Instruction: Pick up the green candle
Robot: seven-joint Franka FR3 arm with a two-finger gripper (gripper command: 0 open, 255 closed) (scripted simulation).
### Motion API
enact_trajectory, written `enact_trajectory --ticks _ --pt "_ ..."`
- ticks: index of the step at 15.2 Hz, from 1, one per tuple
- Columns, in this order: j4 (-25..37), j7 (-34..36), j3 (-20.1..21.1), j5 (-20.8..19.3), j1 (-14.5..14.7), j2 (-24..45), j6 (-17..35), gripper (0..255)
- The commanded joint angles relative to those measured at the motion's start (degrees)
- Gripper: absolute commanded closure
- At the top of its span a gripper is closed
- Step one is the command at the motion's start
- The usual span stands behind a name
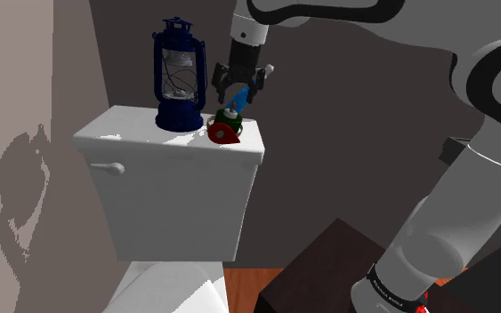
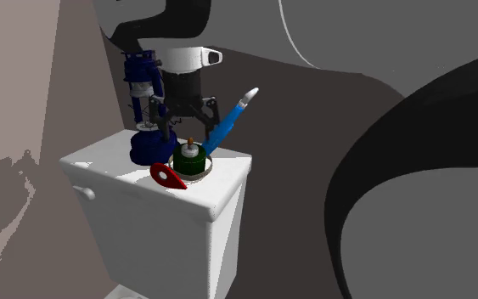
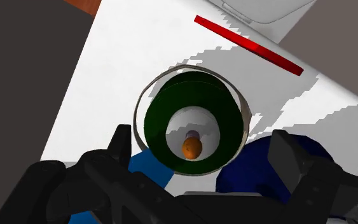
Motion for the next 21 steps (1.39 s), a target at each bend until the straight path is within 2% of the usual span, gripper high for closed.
enact_trajectory --ticks 1,7,8,17,21 --pt "-1.1 0.2 0.0 -0.1 0.0 0.1 1.3 0" --pt "-5.3 0.1 0.0 0.1 0.0 -0.5 4.9 0" --pt "-5.3 0.1 0.0 0.0 0.0 -0.5 4.9 255" --pt "-5.3 0.1 0.0 0.1 0.0 -0.5 4.9 255" --pt "-1.6 0.2 0.0 -0.1 0.0 0.0 1.7 255"
